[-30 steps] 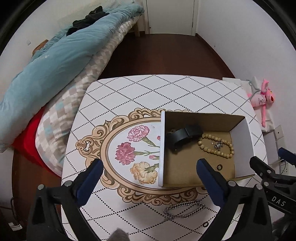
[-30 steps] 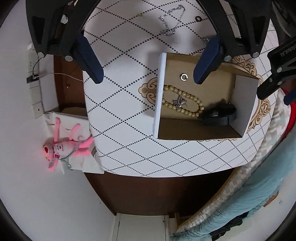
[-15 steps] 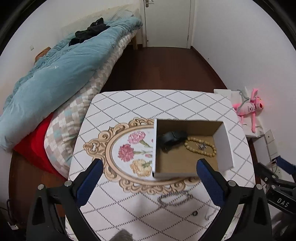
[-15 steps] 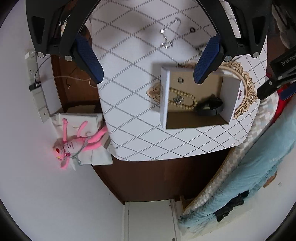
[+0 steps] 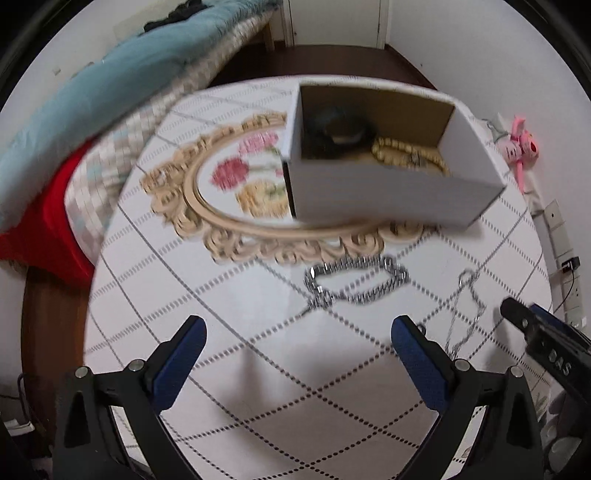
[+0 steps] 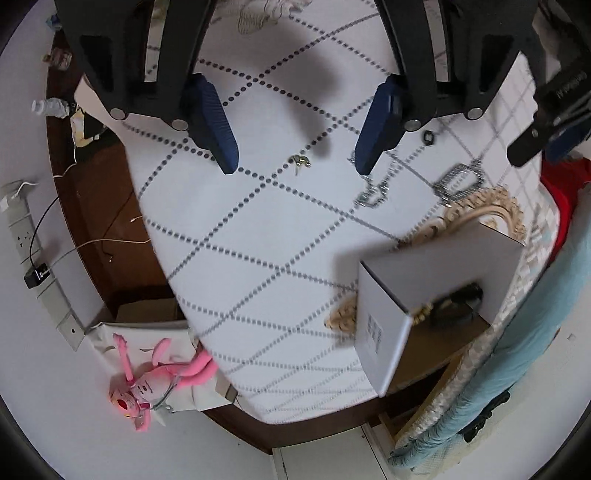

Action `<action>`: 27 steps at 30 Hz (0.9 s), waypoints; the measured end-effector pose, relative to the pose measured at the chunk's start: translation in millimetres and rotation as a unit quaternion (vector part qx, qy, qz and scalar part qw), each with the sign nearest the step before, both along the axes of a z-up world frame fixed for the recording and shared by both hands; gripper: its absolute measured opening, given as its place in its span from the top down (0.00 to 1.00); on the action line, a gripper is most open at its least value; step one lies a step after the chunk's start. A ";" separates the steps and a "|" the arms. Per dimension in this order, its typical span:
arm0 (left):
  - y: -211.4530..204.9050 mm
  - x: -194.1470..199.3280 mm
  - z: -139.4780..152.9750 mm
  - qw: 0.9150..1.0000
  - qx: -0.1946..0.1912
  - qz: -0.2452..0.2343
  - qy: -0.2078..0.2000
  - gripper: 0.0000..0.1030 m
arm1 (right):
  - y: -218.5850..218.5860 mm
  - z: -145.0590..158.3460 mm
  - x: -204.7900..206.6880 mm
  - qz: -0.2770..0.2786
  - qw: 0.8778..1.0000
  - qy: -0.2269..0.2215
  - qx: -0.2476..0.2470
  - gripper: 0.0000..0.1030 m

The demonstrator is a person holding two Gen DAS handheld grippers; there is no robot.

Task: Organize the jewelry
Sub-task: 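Grasp a gold earring with the right tool while the left tool grasps a black ring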

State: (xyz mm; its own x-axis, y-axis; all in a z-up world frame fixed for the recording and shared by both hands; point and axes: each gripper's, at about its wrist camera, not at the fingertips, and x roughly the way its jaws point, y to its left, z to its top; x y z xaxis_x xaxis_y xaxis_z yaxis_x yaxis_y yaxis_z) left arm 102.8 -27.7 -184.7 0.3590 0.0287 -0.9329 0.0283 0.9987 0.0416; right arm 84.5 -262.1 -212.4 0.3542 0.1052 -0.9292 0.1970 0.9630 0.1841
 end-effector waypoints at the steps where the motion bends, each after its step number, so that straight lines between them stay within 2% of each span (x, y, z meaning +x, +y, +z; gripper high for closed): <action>1: -1.2 -2.1 -3.3 1.000 0.000 -0.002 0.002 0.01 | 0.6 -5.5 -0.9 -0.001 1.000 -0.001 0.002 0.47; 3: -4.3 -6.2 -6.3 1.000 0.000 -0.009 0.001 0.01 | 4.7 -7.8 -3.3 0.002 1.000 -0.018 -0.011 0.58; 4: -6.6 -7.9 -7.2 1.000 0.001 -0.014 0.000 0.01 | 6.8 -9.6 -3.3 0.004 1.000 -0.019 -0.017 0.60; 6: -11.4 -9.7 -7.9 1.000 0.002 -0.023 -0.001 0.01 | 10.1 -12.0 -3.4 0.005 0.999 -0.025 -0.029 0.78; 8: -14.9 -10.5 -8.4 1.000 0.001 -0.030 -0.004 0.01 | 14.4 -13.2 -3.5 0.008 0.999 -0.025 -0.048 0.91; 13: -26.0 -10.4 -9.0 0.999 -0.016 -0.048 -0.010 0.02 | 17.0 -11.5 -4.8 0.011 0.998 -0.026 -0.056 0.92; 15: -33.7 -11.1 -10.2 0.998 -0.021 -0.060 -0.012 0.13 | 12.5 -9.2 -6.4 0.004 0.998 -0.025 -0.049 0.92; 19: -47.7 -11.6 -16.3 0.996 -0.025 -0.080 -0.007 0.20 | 2.0 -3.4 -9.6 -0.011 0.999 -0.026 -0.039 0.92; 22: -56.2 -11.6 -22.1 0.995 -0.027 -0.094 -0.002 0.33 | -4.6 1.7 -12.3 -0.020 0.999 -0.029 -0.035 0.92; 24: -60.3 -10.3 -26.1 0.995 -0.027 -0.100 0.004 0.56 | -7.6 4.1 -13.4 -0.023 0.999 -0.029 -0.034 0.92; 27: -65.1 -10.3 -28.7 0.994 -0.027 -0.106 0.003 0.72 | -10.0 6.8 -14.4 -0.025 0.999 -0.031 -0.034 0.91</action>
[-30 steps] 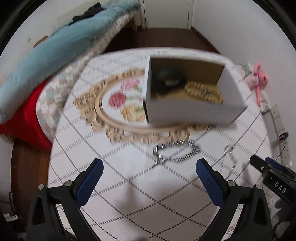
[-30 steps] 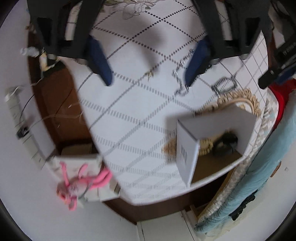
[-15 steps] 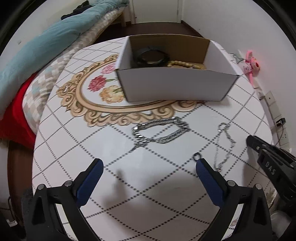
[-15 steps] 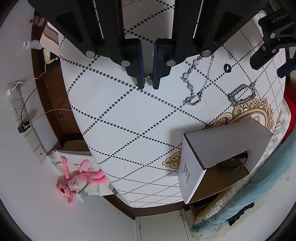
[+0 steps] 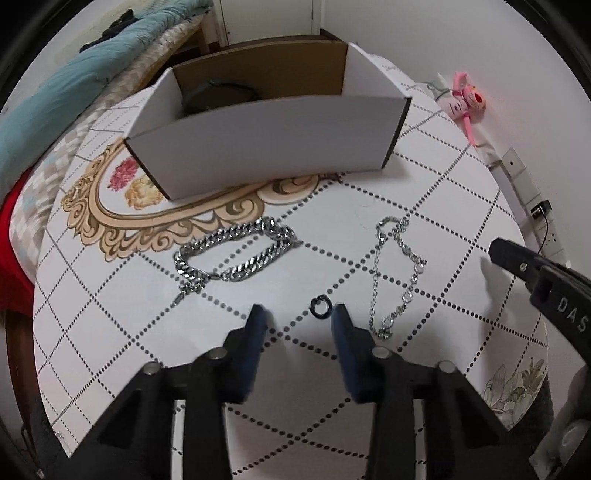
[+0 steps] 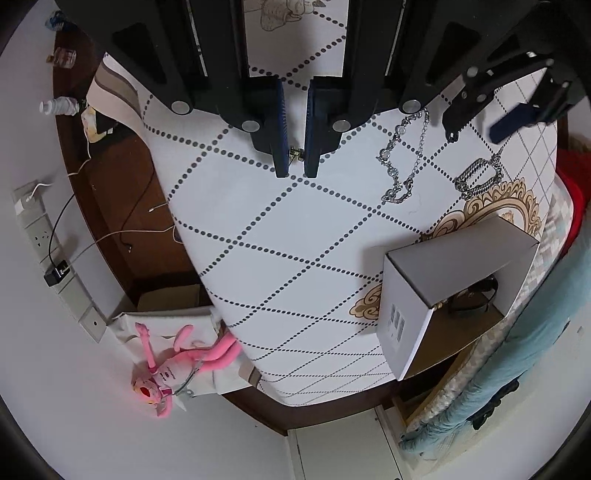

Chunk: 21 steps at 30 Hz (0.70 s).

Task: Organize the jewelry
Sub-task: 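Grasp a gold earring with the right tool while the left tool grasps a black ring, then carry the earring and ring into the white box while both tools open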

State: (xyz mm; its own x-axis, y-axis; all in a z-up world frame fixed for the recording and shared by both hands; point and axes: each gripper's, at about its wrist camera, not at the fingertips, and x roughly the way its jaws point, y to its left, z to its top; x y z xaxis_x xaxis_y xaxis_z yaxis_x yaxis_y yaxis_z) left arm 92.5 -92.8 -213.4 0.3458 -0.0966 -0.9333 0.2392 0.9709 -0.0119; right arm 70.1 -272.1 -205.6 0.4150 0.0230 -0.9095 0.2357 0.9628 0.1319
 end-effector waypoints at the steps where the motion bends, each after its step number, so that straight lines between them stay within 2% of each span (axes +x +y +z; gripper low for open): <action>1: -1.0 0.1 -0.1 1.000 -0.001 -0.003 0.001 0.74 | -0.5 0.7 -0.4 -0.001 1.000 -0.001 0.000 0.91; 7: -5.4 1.1 0.6 1.000 -0.005 -0.013 -0.006 0.90 | -3.1 1.1 -1.4 -0.003 1.000 0.002 0.001 0.91; 15: -6.7 2.5 2.1 1.000 -0.012 -0.014 -0.009 0.91 | -0.2 2.4 -4.7 0.001 1.000 0.001 0.001 0.91; 21: 1.7 -1.9 24.5 0.999 -0.024 -0.014 -0.032 0.91 | 3.9 15.5 -5.2 0.006 1.000 -0.013 0.006 0.91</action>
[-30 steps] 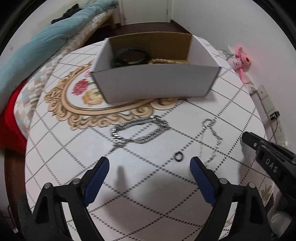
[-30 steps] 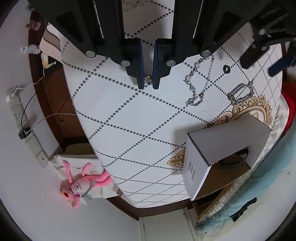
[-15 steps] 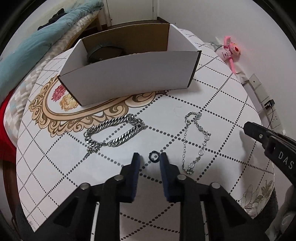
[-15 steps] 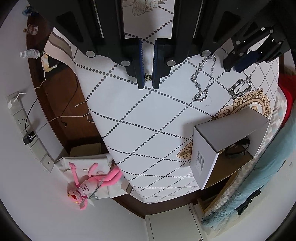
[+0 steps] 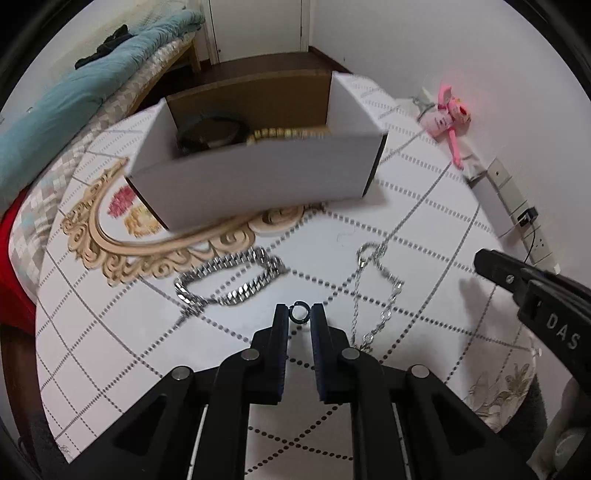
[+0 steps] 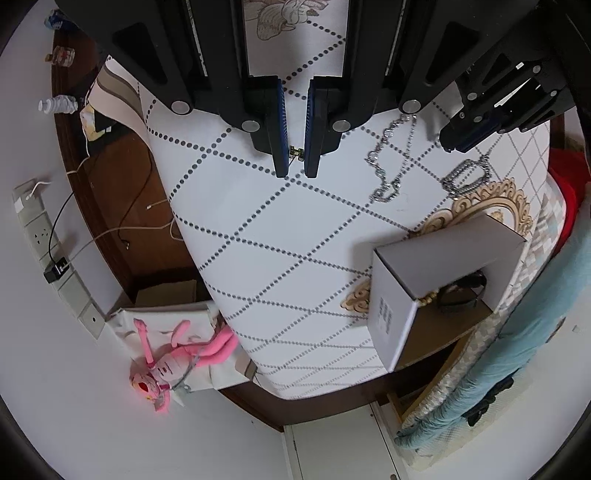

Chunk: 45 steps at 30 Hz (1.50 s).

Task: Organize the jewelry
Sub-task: 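Carry the earring and ring into the white box while both tools open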

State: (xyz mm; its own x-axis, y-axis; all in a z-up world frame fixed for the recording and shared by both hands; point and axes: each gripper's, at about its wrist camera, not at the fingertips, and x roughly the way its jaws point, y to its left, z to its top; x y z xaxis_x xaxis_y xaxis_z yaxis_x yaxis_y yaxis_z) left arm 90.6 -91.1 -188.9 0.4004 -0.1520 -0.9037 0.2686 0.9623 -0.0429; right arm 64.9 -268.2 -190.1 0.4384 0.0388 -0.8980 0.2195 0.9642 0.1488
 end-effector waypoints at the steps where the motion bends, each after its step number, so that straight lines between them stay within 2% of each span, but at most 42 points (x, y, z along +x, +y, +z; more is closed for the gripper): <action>1: 1.2 0.7 5.8 1.000 -0.004 0.002 -0.005 0.91 | 0.9 3.5 0.4 0.001 1.000 -0.004 0.002 0.91; 6: 15.0 12.6 49.0 0.999 -0.034 0.016 -0.034 0.91 | 8.2 28.5 9.8 0.015 0.999 -0.028 0.020 0.91; 9: 27.2 34.6 72.7 0.997 -0.059 0.029 -0.035 0.91 | 16.2 47.9 26.7 0.028 0.998 -0.046 0.037 0.91; 15: 44.7 93.6 88.0 0.996 -0.080 0.040 -0.014 0.91 | 39.0 75.7 86.6 0.079 0.992 -0.067 0.069 0.91; 20: 50.6 135.9 72.6 0.996 -0.074 0.042 0.034 0.90 | 57.2 70.3 149.2 0.118 0.990 -0.036 0.069 0.91; 25: 57.6 157.4 65.0 0.994 -0.060 0.066 0.058 0.87 | 69.1 46.9 194.5 0.149 0.987 0.035 0.059 0.91; 26: 59.6 160.1 64.8 0.994 -0.059 0.071 0.059 0.83 | 70.0 41.7 200.4 0.152 0.985 0.050 0.057 0.91; 27: 61.5 161.8 65.5 0.994 -0.053 0.076 0.058 0.71 | 69.2 37.0 203.1 0.154 0.985 0.060 0.055 0.90; 28: 63.6 162.9 67.0 0.994 -0.047 0.083 0.055 0.61 | 69.0 35.3 204.3 0.155 0.984 0.065 0.053 0.87; 29: 65.5 163.7 68.8 0.994 -0.046 0.087 0.050 0.42 | 68.9 34.4 205.7 0.155 0.984 0.068 0.052 0.80; 30: 68.7 164.3 72.2 0.994 -0.045 0.093 0.042 0.33 | 68.7 34.1 205.9 0.156 0.984 0.067 0.051 0.76; 31: 72.1 163.6 75.6 0.993 -0.040 0.101 0.034 0.32 | 68.1 35.6 205.6 0.155 0.985 0.064 0.048 0.69; 34: 77.8 164.4 78.2 0.993 -0.022 0.110 0.025 0.28 | 64.5 40.7 202.7 0.152 0.986 0.058 0.043 0.56; 36: 80.8 162.7 75.9 0.993 0.003 0.116 0.018 0.04 | 64.1 43.9 199.4 0.148 0.987 0.056 0.027 0.45; 37: 82.2 161.5 74.1 0.993 0.014 0.118 0.015 0.02 | 64.6 45.2 197.9 0.147 0.987 0.054 0.020 0.42; 38: 83.4 160.0 72.0 0.992 0.024 0.120 0.012 0.02 | 64.7 45.9 195.2 0.143 0.988 0.055 0.006 0.34; 39: 84.7 158.5 70.3 0.992 0.029 0.121 0.011 0.01 | 64.9 46.7 194.0 0.140 0.989 0.055 -0.004 0.22; 41: 86.4 154.8 66.1 0.992 0.038 0.123 0.008 0.00 | 66.3 47.9 190.0 0.138 0.988 0.057 -0.030 0.06; 45: 88.0 149.2 63.4 0.991 0.048 0.128 0.003 0.00 | 67.5 46.2 182.2 0.129 0.987 0.065 -0.071 0.02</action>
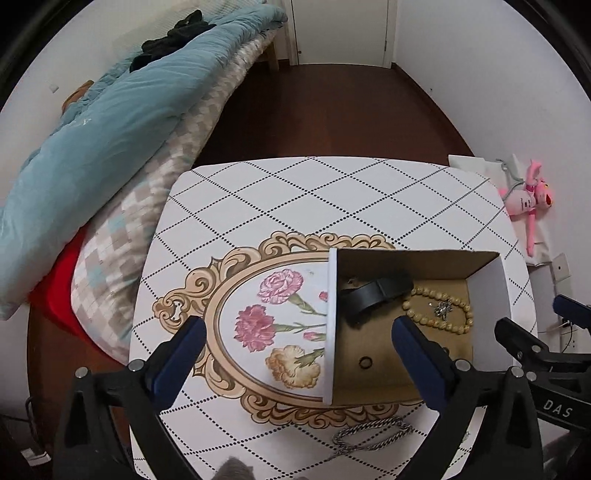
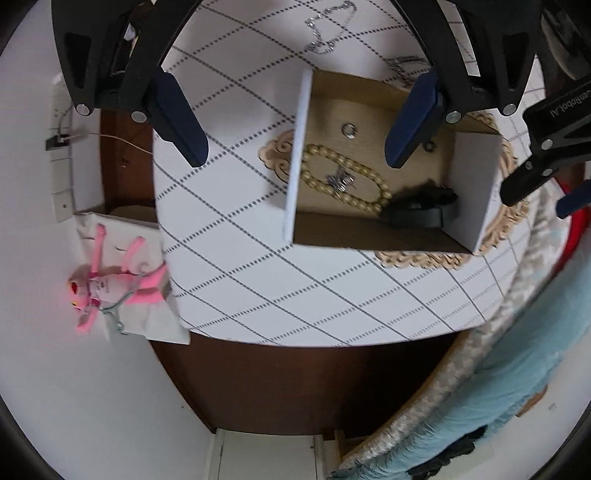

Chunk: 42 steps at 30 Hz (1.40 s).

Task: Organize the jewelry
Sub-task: 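Carry the earring and ring into the white box while both tools open, then raise both tools away from the box, then grasp the silver chain necklace with the right tool while the left tool grasps the silver chain bracelet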

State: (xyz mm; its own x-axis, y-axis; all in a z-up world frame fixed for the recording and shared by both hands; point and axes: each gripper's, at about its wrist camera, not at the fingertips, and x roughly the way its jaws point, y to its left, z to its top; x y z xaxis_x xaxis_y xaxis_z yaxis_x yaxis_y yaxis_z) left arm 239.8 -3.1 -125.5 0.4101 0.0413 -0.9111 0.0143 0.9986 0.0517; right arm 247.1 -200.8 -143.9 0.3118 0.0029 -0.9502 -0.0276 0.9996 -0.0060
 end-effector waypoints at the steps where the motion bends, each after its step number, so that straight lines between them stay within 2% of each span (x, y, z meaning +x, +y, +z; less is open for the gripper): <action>1: 0.7 -1.5 1.3 1.000 0.000 0.001 -0.002 0.00 | -0.4 -0.9 -1.3 -0.002 1.000 0.001 -0.001 0.01; 6: 2.1 -9.3 17.7 1.000 -0.003 0.004 -0.017 0.00 | -4.1 5.2 -10.0 -0.011 1.000 -0.003 0.001 0.01; 12: 2.0 -26.0 44.6 0.999 -0.010 -0.002 -0.040 0.00 | -8.4 33.8 -29.3 -0.025 0.999 -0.034 0.020 0.00; 16: 4.3 -46.4 50.6 0.999 -0.010 -0.004 -0.049 0.00 | -13.2 47.0 -50.5 -0.035 0.998 -0.047 0.032 0.00; 21: 8.7 -78.8 25.3 1.000 -0.001 0.003 -0.030 0.00 | -16.7 31.4 -89.3 -0.056 0.997 -0.035 0.044 0.00; 24: 9.1 -95.0 -8.5 1.000 0.012 0.004 0.003 0.00 | -17.8 -2.4 -109.0 -0.067 0.996 -0.001 0.052 0.00; 28: 12.1 -109.8 -49.5 0.999 0.024 0.005 0.037 0.00 | -13.2 -50.6 -127.2 -0.073 0.996 0.039 0.033 0.02; 31: 17.1 -116.0 -69.9 0.998 0.022 0.009 0.056 0.00 | -10.8 -75.5 -135.1 -0.078 0.995 0.053 0.023 0.28; 32: 18.7 -117.8 -74.0 0.998 0.018 0.010 0.059 0.01 | -10.8 -80.5 -136.0 -0.080 0.995 0.058 0.022 0.33; 33: 20.5 -119.3 -76.4 0.998 0.015 0.011 0.061 0.01 | -7.2 -80.4 -139.3 -0.075 0.996 0.042 0.006 0.39; 35: 21.5 -120.6 -80.1 0.998 0.005 0.011 0.064 0.01 | -4.7 -80.2 -144.3 -0.076 0.997 0.030 -0.001 0.43; 37: 19.9 -120.1 -81.5 0.998 -0.006 0.008 0.063 0.01 | -0.9 -79.4 -150.9 -0.071 0.997 0.013 -0.003 0.51; 38: 17.5 -119.4 -81.2 0.998 -0.010 0.004 0.061 0.01 | 1.7 -78.5 -154.6 -0.067 0.998 0.004 -0.005 0.64; 39: 15.0 -118.7 -80.7 0.998 -0.013 0.000 0.060 0.01 | 5.7 -77.7 -156.1 -0.062 0.998 -0.001 -0.006 0.87; 40: 11.6 -117.1 -80.0 0.998 -0.015 -0.006 0.057 0.01 | 10.4 -77.1 -158.1 -0.056 0.998 -0.003 -0.008 0.94; 42: 7.1 -112.1 -79.5 0.998 -0.025 -0.014 0.058 0.01 | 15.5 -77.2 -161.5 -0.053 0.999 -0.005 -0.008 0.95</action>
State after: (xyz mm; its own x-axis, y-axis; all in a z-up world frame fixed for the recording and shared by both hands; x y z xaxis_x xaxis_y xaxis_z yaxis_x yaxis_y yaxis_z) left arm 127.7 4.0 -205.0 0.3012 -0.0148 -0.9535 0.0455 0.9990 -0.0011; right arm 85.7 -185.2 -221.0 0.3194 -0.0452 -0.9465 0.0780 0.9967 -0.0213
